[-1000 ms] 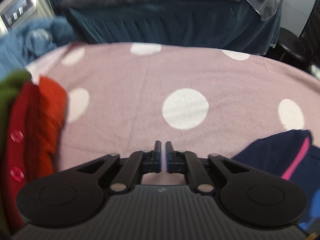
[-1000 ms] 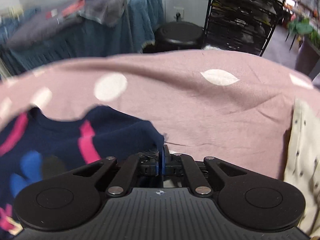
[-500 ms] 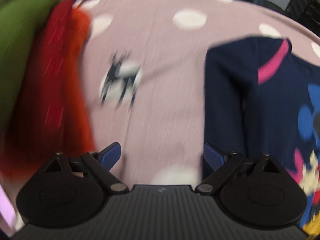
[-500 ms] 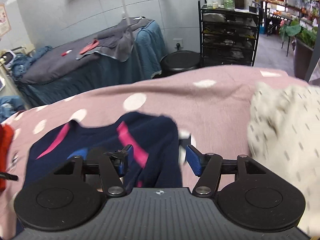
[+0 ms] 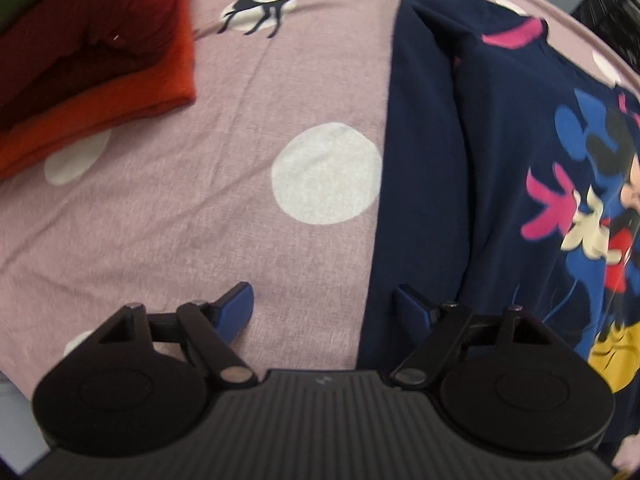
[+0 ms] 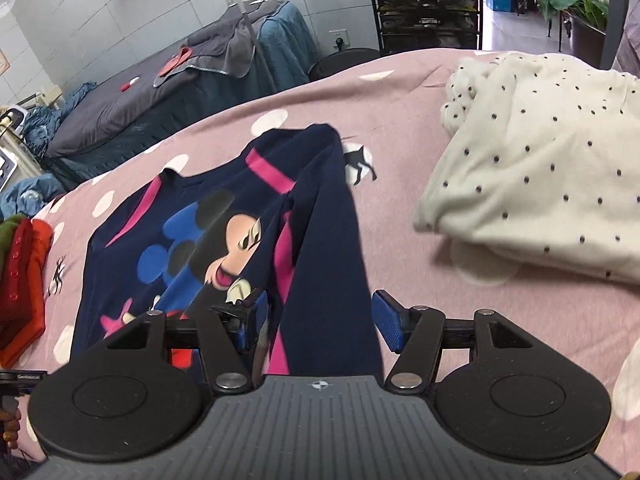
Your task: Fold small clothes
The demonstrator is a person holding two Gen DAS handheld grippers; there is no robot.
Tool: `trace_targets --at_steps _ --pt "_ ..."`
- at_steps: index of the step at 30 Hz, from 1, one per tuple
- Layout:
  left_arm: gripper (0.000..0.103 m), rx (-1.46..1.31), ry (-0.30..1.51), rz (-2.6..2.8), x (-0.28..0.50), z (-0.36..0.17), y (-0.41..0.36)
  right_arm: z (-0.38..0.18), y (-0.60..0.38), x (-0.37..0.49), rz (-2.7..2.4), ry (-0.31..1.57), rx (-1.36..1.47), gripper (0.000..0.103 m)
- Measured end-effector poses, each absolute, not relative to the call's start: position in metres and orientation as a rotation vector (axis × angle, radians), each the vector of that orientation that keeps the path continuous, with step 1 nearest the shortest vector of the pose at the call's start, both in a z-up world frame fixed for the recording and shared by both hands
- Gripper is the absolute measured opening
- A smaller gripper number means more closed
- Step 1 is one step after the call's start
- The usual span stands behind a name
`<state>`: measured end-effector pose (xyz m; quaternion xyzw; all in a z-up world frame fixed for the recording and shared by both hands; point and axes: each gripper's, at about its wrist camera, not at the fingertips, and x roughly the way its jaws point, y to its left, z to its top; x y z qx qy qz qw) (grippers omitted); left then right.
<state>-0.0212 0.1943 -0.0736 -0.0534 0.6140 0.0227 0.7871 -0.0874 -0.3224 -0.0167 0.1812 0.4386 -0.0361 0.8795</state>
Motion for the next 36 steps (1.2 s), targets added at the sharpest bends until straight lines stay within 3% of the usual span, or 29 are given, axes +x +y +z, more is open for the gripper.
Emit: trace_targets --at_steps 5,9,12,14,16,27,36 --pt "0.059 -0.126 1.336 -0.017 -0.022 -0.069 0.177 -0.017 -0.314 -0.096 -0.059 0.915 0.384 0.097" --pt "0.036 -0.107 1.340 -0.032 -0.025 -0.069 0.164 -0.019 -0.313 -0.103 -0.072 0.918 0.412 0.097" --pt "0.025 -0.130 1.361 -0.063 -0.026 -0.069 0.159 -0.021 -0.313 -0.106 -0.083 0.927 0.425 0.097" --pt "0.009 -0.098 1.359 -0.053 -0.026 -0.069 0.157 -0.023 -0.314 -0.109 -0.092 0.927 0.444 0.097" --pt "0.002 -0.127 1.344 -0.041 -0.025 -0.068 0.163 -0.023 -0.314 -0.110 -0.099 0.927 0.456 0.097" --pt "0.001 -0.039 1.165 0.234 0.011 -0.021 0.248 -0.019 -0.322 -0.117 -0.133 0.927 0.455 0.097" --pt "0.002 0.252 1.137 0.419 0.038 -0.032 0.282 -0.023 -0.327 -0.121 -0.155 0.945 0.446 0.097"
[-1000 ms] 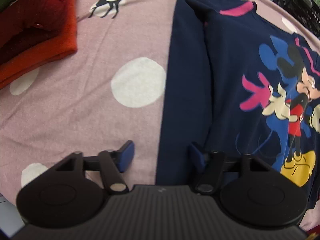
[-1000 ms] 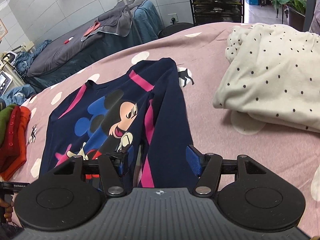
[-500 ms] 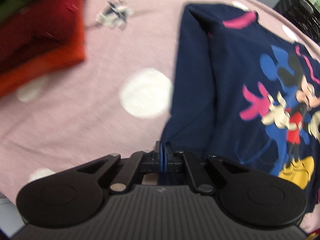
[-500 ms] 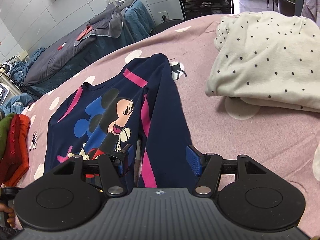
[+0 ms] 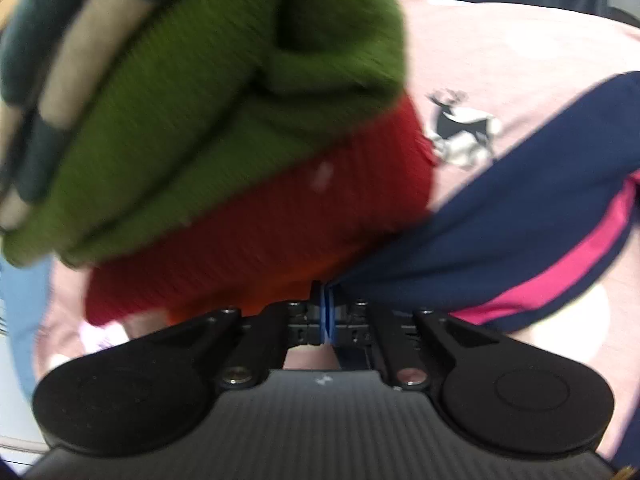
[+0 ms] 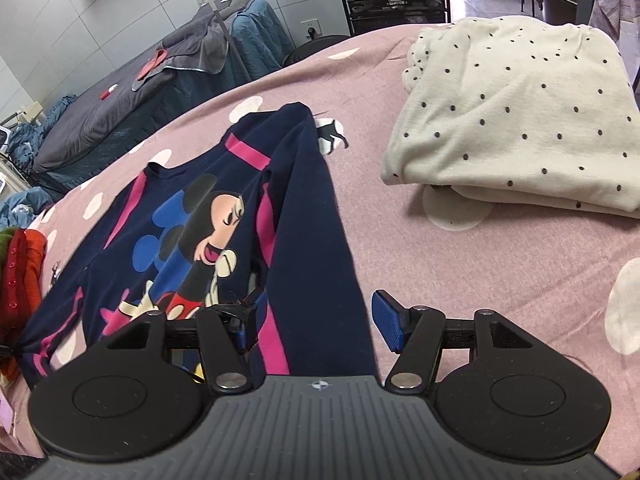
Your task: Fold small clothes
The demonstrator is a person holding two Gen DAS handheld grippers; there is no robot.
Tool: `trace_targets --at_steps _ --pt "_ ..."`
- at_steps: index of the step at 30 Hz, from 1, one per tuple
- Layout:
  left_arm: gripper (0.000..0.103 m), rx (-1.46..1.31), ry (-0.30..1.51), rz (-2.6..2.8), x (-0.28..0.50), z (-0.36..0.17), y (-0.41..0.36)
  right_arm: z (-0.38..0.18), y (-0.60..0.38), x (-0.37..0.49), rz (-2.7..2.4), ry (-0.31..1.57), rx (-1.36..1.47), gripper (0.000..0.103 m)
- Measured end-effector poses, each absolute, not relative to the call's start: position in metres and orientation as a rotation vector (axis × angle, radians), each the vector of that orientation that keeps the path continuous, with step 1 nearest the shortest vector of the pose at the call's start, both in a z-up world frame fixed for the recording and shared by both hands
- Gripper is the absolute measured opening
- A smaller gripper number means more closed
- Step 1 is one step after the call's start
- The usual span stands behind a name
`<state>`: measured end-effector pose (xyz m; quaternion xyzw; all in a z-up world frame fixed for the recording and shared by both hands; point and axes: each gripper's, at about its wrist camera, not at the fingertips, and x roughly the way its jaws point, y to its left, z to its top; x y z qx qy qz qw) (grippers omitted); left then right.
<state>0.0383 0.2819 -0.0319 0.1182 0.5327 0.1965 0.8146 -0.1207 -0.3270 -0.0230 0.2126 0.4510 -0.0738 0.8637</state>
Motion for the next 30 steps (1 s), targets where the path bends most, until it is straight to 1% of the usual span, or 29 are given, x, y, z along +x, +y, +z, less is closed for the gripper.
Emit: trace_targets --at_steps 3,4,6,7,8,9,12,14,16,19,23,24,25,26,27,28,30 --pt "0.007 0.256 1.149 0.486 0.048 -0.037 0.283 -0.025 -0.331 -0.123 -0.165 0.957 0.435 0.097" --pt "0.014 0.251 1.161 0.510 0.050 -0.039 0.282 -0.025 -0.332 -0.124 -0.169 0.964 0.428 0.096" --pt "0.032 0.254 1.194 0.528 0.053 -0.040 0.275 -0.027 -0.335 -0.127 -0.175 0.975 0.414 0.097" --pt "0.055 0.252 1.211 0.503 0.054 -0.039 0.270 -0.028 -0.336 -0.128 -0.170 0.983 0.412 0.097" --pt "0.065 0.239 1.215 0.472 0.051 -0.036 0.265 -0.028 -0.338 -0.130 -0.161 0.990 0.410 0.097" --pt "0.071 0.224 1.209 0.439 0.047 -0.032 0.261 -0.028 -0.339 -0.132 -0.154 0.994 0.408 0.097" --pt "0.073 0.206 1.214 0.366 0.033 -0.023 0.246 -0.031 -0.343 -0.143 -0.132 1.020 0.395 0.097" --pt "0.083 0.162 1.223 0.337 0.018 -0.018 0.237 -0.035 -0.347 -0.152 -0.118 1.043 0.407 0.097" --pt "0.086 0.118 1.236 0.305 0.008 -0.015 0.229 -0.041 -0.351 -0.161 -0.067 1.072 0.446 0.097" --pt "0.087 0.120 1.244 0.251 -0.004 -0.016 0.210 -0.050 -0.347 -0.172 0.005 1.123 0.445 0.099" --pt "0.087 0.187 1.272 0.195 -0.004 -0.022 0.183 -0.067 -0.338 -0.176 0.066 1.171 0.398 0.098" --pt "0.087 0.195 1.277 0.175 -0.002 -0.025 0.181 -0.071 -0.336 -0.175 0.073 1.176 0.386 0.090" --pt "0.087 0.201 1.278 0.155 -0.002 -0.025 0.176 -0.073 -0.334 -0.174 0.091 1.174 0.389 0.075" --pt "0.087 0.207 1.279 0.133 -0.001 -0.024 0.169 -0.075 -0.332 -0.172 0.114 1.169 0.404 0.064" --pt "0.087 0.217 1.278 0.111 0.002 -0.027 0.166 -0.076 -0.329 -0.169 0.121 1.171 0.408 0.034" --pt "0.087 0.228 1.274 0.095 0.004 -0.030 0.161 -0.075 -0.327 -0.167 0.115 1.168 0.406 0.019" --pt "0.089 0.247 1.261 0.068 0.005 -0.027 0.149 -0.066 -0.333 -0.164 0.093 1.138 0.462 0.017"
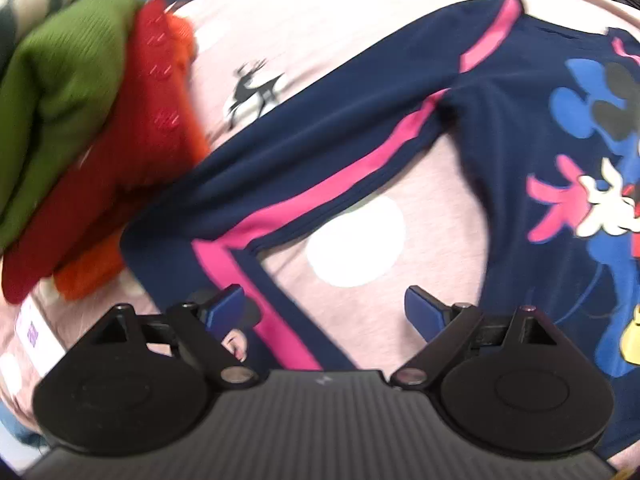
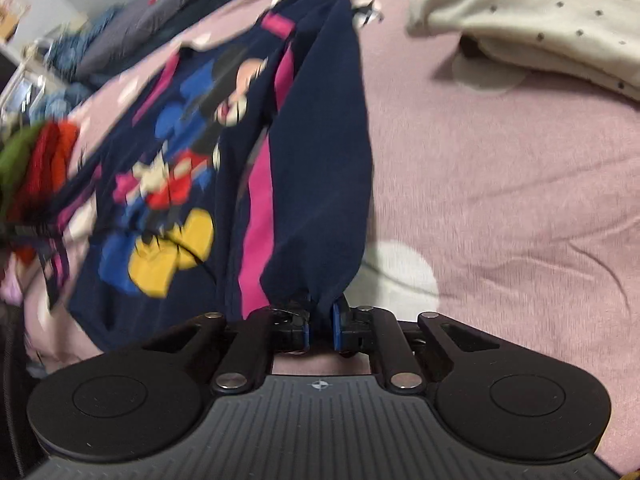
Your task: Fold small clothes
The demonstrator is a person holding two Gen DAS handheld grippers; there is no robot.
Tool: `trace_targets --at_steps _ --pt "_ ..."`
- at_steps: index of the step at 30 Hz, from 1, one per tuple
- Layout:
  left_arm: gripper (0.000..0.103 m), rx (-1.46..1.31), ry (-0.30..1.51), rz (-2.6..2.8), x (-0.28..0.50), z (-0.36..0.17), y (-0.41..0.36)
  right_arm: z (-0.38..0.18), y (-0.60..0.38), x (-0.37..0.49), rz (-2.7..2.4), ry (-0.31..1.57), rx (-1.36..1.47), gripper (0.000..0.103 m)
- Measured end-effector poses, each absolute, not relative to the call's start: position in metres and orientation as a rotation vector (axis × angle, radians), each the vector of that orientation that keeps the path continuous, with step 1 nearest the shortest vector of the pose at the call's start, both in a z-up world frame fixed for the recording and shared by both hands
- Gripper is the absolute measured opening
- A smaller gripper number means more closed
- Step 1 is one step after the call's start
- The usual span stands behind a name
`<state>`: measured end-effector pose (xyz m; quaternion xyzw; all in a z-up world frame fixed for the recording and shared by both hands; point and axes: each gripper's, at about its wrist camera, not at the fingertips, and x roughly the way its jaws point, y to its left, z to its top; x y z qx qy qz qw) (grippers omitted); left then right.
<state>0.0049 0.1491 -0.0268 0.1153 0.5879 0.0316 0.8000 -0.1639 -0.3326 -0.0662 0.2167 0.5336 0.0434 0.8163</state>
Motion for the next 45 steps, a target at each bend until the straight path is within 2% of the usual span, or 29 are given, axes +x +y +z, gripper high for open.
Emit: trace_targets --at_steps 3,7,14,16,20,21,23,28,32,34,35,36,37,40,42,44,45 --pt "0.091 0.253 1.249 0.038 0.010 -0.025 0.138 -0.035 -0.357 -0.161 0.084 1.043 0.565 0.015" --pt "0.093 0.246 1.255 0.021 0.011 -0.026 0.135 0.007 -0.395 -0.158 0.019 1.066 0.379 0.015" --pt "0.093 0.256 1.302 0.041 0.005 -0.037 0.146 0.010 -0.468 -0.171 -0.212 1.207 0.184 0.015" --pt "0.093 0.258 1.305 0.046 0.001 -0.038 0.150 0.004 -0.469 -0.168 -0.227 1.221 0.172 0.018" --pt "0.093 0.260 1.263 0.028 -0.008 -0.033 0.152 0.001 -0.447 -0.164 -0.268 1.175 0.040 0.047" --pt "0.093 0.259 1.250 0.013 -0.011 -0.031 0.152 0.006 -0.440 -0.165 -0.281 1.133 0.005 0.059" --pt "0.095 0.272 1.244 -0.023 -0.016 -0.029 0.148 0.015 -0.426 -0.167 -0.265 1.051 -0.028 0.075" --pt "0.095 0.371 1.221 -0.121 -0.030 -0.029 0.125 0.044 -0.385 -0.164 -0.075 0.877 -0.033 0.075" --pt "0.095 0.455 1.198 -0.193 -0.036 -0.025 0.102 0.078 -0.361 -0.146 0.139 0.719 0.123 0.074" --pt "0.095 0.486 1.189 -0.217 -0.039 -0.024 0.092 0.095 -0.360 -0.138 0.295 0.682 0.291 0.085" --pt "0.095 0.494 1.185 -0.233 -0.041 -0.023 0.090 0.098 -0.362 -0.131 0.424 0.722 0.408 0.084" --pt "0.095 0.504 1.179 -0.247 -0.044 -0.022 0.088 0.101 -0.362 -0.125 0.565 0.778 0.493 0.075" --pt "0.095 0.518 1.172 -0.258 -0.048 -0.021 0.087 0.107 -0.358 -0.124 0.664 0.808 0.494 0.073" --pt "0.095 0.564 1.140 -0.295 -0.063 -0.020 0.089 0.122 -0.347 -0.142 0.819 0.896 0.309 0.078" --pt "0.093 0.581 1.121 -0.326 -0.076 -0.021 0.093 0.113 -0.339 -0.155 0.763 1.026 0.139 0.079" --pt "0.083 0.578 1.124 -0.369 -0.087 -0.023 0.097 0.088 -0.326 -0.169 0.676 1.090 -0.050 0.074" --pt "0.081 0.573 1.131 -0.387 -0.092 -0.024 0.100 0.072 -0.320 -0.173 0.634 1.110 -0.084 0.067"
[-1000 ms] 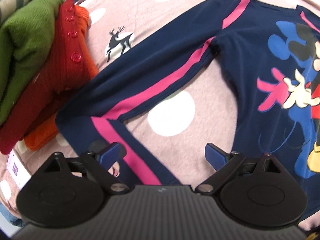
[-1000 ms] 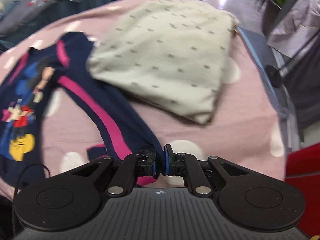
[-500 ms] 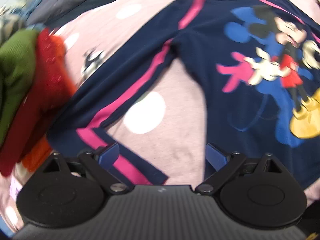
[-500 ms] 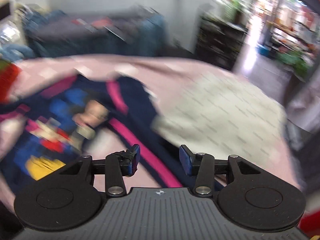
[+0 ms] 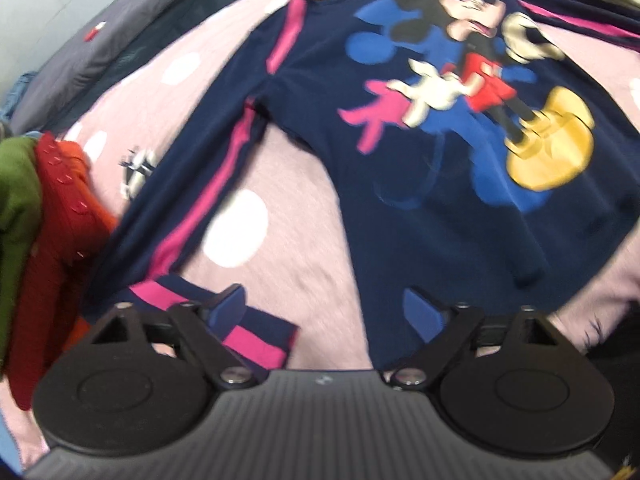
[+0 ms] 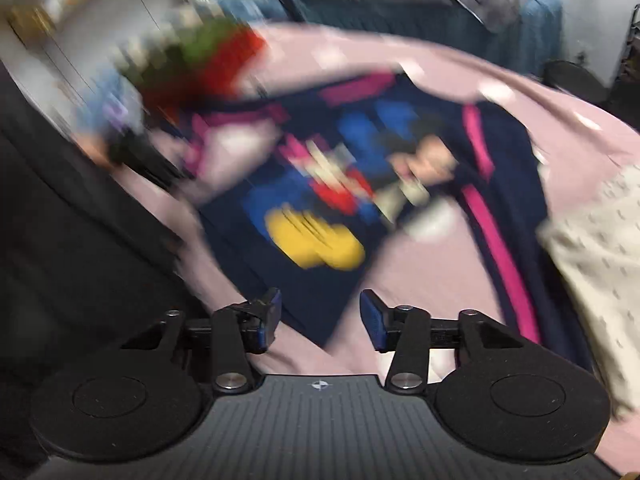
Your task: Fold small clothes
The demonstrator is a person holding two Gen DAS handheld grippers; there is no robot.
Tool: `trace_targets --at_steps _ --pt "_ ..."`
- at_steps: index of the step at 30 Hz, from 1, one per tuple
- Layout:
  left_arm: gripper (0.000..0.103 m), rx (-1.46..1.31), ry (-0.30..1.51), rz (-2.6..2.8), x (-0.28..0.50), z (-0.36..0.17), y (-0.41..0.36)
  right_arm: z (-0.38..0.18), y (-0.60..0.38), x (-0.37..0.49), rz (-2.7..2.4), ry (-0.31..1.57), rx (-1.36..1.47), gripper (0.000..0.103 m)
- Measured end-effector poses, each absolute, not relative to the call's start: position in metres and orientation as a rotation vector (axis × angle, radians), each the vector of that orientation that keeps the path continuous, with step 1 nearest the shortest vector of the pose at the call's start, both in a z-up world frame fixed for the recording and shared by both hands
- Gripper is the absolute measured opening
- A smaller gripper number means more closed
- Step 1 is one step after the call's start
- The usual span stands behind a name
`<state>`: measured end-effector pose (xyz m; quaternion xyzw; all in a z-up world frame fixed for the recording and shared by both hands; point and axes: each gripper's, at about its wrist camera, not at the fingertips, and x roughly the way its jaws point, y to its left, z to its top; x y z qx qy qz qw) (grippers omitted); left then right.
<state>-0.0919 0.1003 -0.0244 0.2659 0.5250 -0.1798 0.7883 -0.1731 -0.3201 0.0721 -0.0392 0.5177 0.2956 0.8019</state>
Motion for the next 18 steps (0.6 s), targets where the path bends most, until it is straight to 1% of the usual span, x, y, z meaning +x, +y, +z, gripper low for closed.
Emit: trace_targets --at_steps 1,2,4,8,13,15,16,18 --pt "0.075 0.568 1.132 -0.398 -0.097 -0.025 0.102 0.053 -0.317 -0.176 0.589 1.118 -0.083 0.060" --pt "0.069 0.563 1.126 -0.407 -0.102 -0.026 0.104 0.036 -0.313 -0.180 0.540 1.108 -0.063 0.058" --pt "0.065 0.559 1.115 -0.413 -0.113 -0.028 0.107 0.004 -0.306 -0.186 0.483 1.099 0.014 0.057" --pt "0.063 0.548 1.129 -0.407 -0.125 -0.034 0.108 -0.035 -0.291 -0.197 0.341 1.091 0.162 0.057" --pt "0.063 0.584 1.094 -0.444 -0.142 -0.041 0.100 -0.046 -0.287 -0.210 0.231 1.115 0.260 0.057" --pt "0.056 0.639 1.092 -0.403 -0.142 -0.053 0.091 -0.046 -0.288 -0.215 0.219 1.110 0.283 0.057" --pt "0.050 0.663 1.098 -0.380 -0.141 -0.060 0.088 -0.046 -0.288 -0.215 0.216 1.114 0.289 0.057" --pt "0.049 0.710 1.108 -0.377 -0.140 -0.073 0.082 -0.048 -0.285 -0.213 0.212 1.117 0.285 0.057"
